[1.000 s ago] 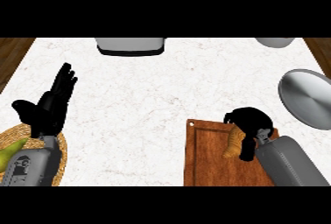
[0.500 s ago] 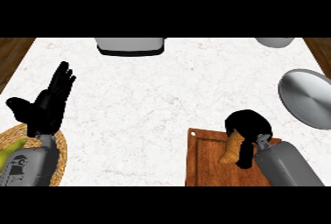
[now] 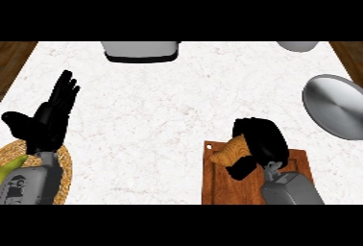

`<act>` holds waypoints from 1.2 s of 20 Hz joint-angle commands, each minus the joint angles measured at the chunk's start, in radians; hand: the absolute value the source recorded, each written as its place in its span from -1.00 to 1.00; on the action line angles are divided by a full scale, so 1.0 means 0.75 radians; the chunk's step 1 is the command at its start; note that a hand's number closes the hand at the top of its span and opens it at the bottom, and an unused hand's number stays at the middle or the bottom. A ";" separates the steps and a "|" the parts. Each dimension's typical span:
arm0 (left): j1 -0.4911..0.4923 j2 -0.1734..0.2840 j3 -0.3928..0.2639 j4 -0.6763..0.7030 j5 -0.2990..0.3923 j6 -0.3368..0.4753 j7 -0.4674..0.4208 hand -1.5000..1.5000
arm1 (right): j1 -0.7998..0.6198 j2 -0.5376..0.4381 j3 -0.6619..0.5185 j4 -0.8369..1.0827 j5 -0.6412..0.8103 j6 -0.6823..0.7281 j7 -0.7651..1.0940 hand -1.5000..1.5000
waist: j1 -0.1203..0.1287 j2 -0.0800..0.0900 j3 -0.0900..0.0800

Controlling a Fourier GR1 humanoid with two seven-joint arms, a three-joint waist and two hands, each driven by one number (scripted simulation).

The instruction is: Pick the croissant from the cutting board and place it in the pan

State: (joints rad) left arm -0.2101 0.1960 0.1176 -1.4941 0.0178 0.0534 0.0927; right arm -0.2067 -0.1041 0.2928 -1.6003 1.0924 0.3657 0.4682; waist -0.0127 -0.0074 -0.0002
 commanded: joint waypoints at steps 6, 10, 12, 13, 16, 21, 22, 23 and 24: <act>0.042 -0.019 0.007 0.024 -0.009 0.005 -0.068 0.00 | 0.093 -0.015 -0.069 -0.493 0.080 -0.202 0.087 1.00 | 0.002 0.006 0.000; -0.037 0.014 0.025 0.087 0.005 -0.033 -0.056 0.00 | 0.008 0.025 -0.154 -0.526 0.104 -0.230 0.164 1.00 | 0.010 0.010 0.000; 0.030 0.012 0.009 -0.009 0.014 -0.045 -0.032 0.00 | -0.031 -0.047 -0.371 -0.555 -0.064 -0.200 0.092 1.00 | 0.015 0.009 0.001; -0.048 0.021 0.036 0.035 0.032 -0.036 0.003 0.00 | -0.085 0.007 -0.406 -0.483 -0.118 -0.255 0.084 1.00 | 0.016 0.012 0.001; -0.033 -0.040 -0.034 0.020 -0.057 0.040 -0.004 0.00 | -0.054 0.014 -0.583 -0.404 -0.297 -0.379 -0.026 1.00 | 0.010 0.014 0.003; -0.043 -0.021 -0.011 -0.007 -0.025 0.014 0.023 0.00 | -0.216 -0.243 -0.934 -0.153 -0.519 -0.331 -0.188 1.00 | 0.019 0.014 0.002; -0.059 0.006 0.006 -0.003 -0.004 -0.014 0.045 0.00 | -0.205 -0.266 -0.925 -0.074 -0.462 -0.377 -0.223 1.00 | 0.022 0.013 0.002; -0.089 -0.033 -0.018 -0.014 -0.022 0.031 0.079 0.00 | -0.173 -0.270 -0.931 0.063 -0.420 -0.473 -0.327 1.00 | 0.027 0.018 0.003; -0.030 -0.023 -0.009 0.023 -0.021 -0.002 -0.025 0.00 | -0.267 -0.383 -0.990 0.136 -0.457 -0.402 -0.330 1.00 | 0.032 0.018 0.002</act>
State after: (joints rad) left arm -0.2426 0.1846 0.1118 -1.4880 0.0056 0.0538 0.1041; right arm -0.3494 -0.2651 -0.3330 -1.6886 0.7916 0.0867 0.3323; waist 0.0040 0.0034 0.0010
